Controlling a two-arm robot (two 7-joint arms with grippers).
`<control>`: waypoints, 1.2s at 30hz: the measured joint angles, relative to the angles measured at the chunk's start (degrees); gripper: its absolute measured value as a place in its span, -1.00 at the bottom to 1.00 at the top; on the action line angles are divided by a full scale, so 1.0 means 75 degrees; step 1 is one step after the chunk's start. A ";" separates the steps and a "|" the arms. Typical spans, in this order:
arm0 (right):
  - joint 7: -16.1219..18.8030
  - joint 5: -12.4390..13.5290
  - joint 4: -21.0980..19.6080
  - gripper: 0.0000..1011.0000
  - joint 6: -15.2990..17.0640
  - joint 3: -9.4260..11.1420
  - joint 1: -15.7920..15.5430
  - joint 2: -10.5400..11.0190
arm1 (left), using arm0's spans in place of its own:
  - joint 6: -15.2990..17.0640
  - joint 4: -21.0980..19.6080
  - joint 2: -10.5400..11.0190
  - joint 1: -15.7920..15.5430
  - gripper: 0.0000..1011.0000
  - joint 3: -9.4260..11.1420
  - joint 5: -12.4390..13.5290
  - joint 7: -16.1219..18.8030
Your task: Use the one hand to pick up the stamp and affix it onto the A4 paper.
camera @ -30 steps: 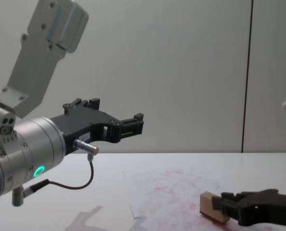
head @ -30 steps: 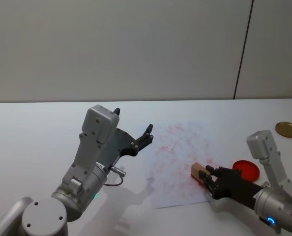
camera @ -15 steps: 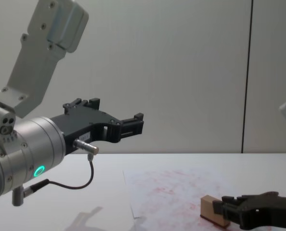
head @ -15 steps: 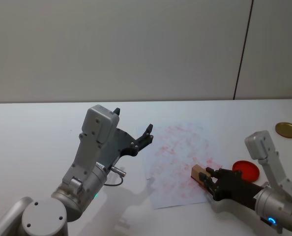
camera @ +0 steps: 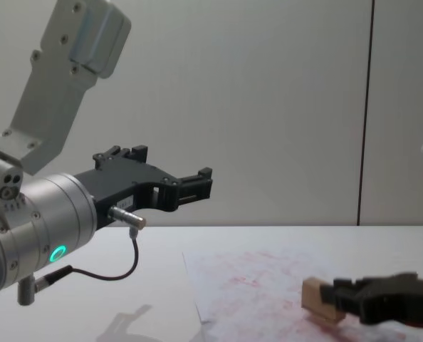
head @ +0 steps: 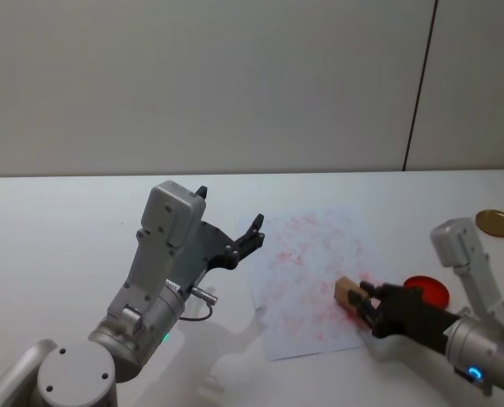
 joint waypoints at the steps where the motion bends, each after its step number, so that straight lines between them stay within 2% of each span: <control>1: 0.0000 0.0000 0.0000 -0.57 0.0000 0.0000 0.0000 0.0000 | 0.0000 0.0000 0.0000 0.0000 0.96 0.0000 0.0000 0.0000; 13: -0.0492 0.0436 -0.0288 -0.58 -0.0323 0.0293 0.0042 0.0160 | 0.0000 0.0000 0.0000 0.0000 0.96 0.0000 0.0000 0.0000; 23: -0.0674 0.0461 -0.0332 -0.58 -0.0313 0.0524 0.0027 0.0400 | 0.0000 0.0000 0.0000 0.0000 0.96 0.0000 0.0000 0.0000; 36: -0.0578 0.0436 -0.0246 -0.58 -0.0090 0.0667 -0.0103 0.0647 | 0.0000 0.0000 0.0000 0.0000 0.96 0.0000 0.0000 0.0000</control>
